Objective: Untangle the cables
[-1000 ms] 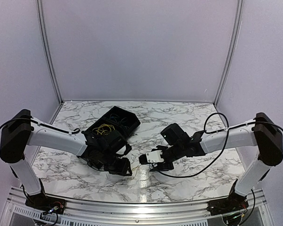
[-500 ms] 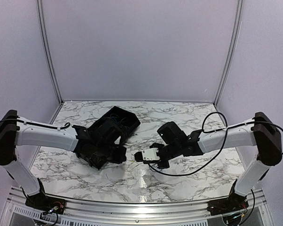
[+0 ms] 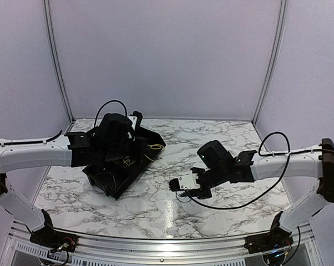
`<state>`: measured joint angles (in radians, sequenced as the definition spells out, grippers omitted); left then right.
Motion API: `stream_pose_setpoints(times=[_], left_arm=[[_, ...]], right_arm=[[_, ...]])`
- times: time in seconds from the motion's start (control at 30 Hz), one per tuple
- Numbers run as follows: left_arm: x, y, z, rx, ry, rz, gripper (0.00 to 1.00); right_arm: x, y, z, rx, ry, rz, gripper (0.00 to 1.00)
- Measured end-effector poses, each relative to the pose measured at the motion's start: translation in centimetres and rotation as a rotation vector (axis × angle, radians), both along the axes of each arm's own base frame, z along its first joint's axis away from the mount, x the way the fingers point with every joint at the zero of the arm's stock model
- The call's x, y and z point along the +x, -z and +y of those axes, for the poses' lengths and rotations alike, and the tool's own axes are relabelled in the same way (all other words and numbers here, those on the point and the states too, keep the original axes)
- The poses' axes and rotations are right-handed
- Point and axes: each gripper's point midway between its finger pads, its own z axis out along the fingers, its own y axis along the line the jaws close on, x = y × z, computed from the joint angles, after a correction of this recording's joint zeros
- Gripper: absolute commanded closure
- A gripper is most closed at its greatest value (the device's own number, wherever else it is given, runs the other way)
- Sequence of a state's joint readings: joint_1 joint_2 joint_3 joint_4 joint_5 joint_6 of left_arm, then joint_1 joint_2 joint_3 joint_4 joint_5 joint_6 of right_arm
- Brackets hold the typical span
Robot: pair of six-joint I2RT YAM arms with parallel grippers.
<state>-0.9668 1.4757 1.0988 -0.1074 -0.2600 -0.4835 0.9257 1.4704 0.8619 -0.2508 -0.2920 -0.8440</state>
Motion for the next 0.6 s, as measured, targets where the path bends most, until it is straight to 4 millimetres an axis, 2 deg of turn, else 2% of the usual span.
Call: stream_pose_setpoints(times=[0.1, 0.2, 0.43, 0.53, 0.6], left_arm=[[1.3, -2.0, 0.4, 0.013, -0.017, -0.07, 1.0], [2.7, -4.0, 0.9, 0.035, -0.03, -0.138, 1.0], [5.4, -7.3, 3.5, 0.15, -0.075, -0.247, 1.0], [6.1, -7.6, 4.7, 0.206, -0.09, -0.263, 1.0], [6.5, -7.4, 5.6, 0.249, -0.098, -0.266, 1.0]], right_arm=[[0.0, 0.3, -0.9, -0.046, 0.006, 0.015, 0.65], [0.7, -0.4, -1.9, -0.063, 0.032, 0.019, 0.65], [2.9, -5.4, -4.6, -0.021, 0.136, -0.054, 0.63], [3.1, -7.7, -5.4, 0.006, 0.16, -0.103, 0.63], [2.9, -8.6, -5.8, 0.013, 0.171, -0.122, 0.63]])
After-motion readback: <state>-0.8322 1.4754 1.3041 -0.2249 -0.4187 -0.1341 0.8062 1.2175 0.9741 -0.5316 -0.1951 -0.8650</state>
